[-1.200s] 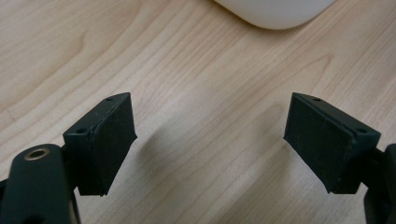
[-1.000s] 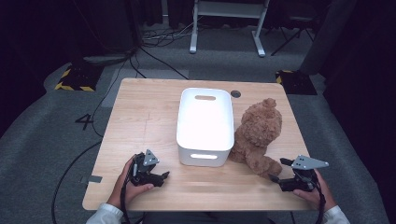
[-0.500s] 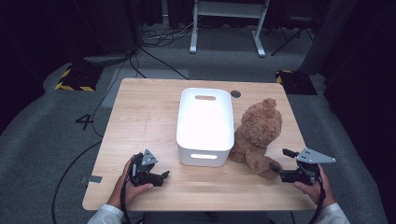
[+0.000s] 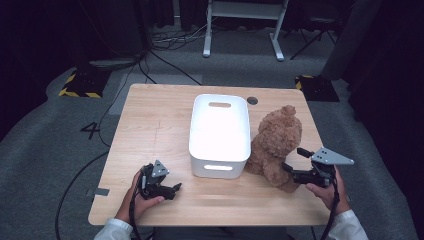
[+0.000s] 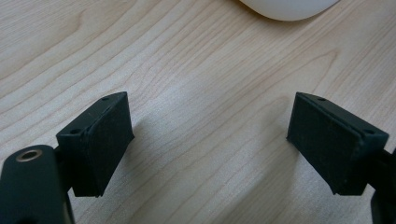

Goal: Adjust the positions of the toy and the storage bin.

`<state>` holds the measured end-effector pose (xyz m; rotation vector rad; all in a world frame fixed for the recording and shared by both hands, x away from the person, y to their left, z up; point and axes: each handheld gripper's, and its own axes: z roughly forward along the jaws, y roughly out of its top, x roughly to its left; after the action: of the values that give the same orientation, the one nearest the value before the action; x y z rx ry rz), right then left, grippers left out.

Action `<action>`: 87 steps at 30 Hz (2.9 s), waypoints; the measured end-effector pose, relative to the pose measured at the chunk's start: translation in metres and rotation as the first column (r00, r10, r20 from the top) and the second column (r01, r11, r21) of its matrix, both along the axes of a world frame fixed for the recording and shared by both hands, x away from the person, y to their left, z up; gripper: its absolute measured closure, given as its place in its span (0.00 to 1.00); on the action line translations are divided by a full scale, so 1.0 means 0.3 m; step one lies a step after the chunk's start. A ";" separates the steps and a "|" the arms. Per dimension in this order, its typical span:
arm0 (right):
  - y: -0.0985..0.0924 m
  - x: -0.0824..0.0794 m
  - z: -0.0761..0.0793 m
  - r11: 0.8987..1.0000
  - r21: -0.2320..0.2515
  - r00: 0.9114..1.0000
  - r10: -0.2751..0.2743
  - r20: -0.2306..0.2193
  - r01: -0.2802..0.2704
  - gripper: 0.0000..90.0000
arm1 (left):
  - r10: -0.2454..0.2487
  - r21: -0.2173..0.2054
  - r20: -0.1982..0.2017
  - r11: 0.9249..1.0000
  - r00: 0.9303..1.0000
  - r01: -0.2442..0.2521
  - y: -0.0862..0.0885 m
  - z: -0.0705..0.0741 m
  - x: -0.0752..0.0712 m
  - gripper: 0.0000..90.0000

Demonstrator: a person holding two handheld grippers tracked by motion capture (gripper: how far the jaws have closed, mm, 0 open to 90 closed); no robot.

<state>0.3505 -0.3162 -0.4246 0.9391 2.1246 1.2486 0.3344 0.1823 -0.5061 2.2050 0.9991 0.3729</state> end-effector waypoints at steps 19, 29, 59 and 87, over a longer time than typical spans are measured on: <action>0.092 0.079 0.006 0.993 0.066 0.992 -0.092 -0.086 0.098 0.17 | -0.011 -0.003 0.000 1.000 1.000 0.011 0.001 0.000 0.002 0.16; 0.100 0.048 0.023 0.995 0.082 0.998 -0.045 -0.050 0.049 0.17 | -0.011 -0.003 0.000 1.000 1.000 0.011 0.001 0.000 0.002 0.16; 0.218 0.110 -0.009 0.989 0.010 0.982 -0.143 -0.123 0.145 0.11 | -0.012 -0.004 0.000 1.000 1.000 0.012 0.000 0.000 0.002 0.16; 0.108 0.127 -0.057 0.999 0.025 0.993 -0.041 -0.115 0.044 0.72 | -0.014 -0.001 0.002 1.000 1.000 0.014 0.000 -0.001 0.003 0.16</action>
<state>0.3886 -0.2838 -0.4417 1.0865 2.1671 1.2330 0.3353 0.1824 -0.5062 2.2089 0.9819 0.3680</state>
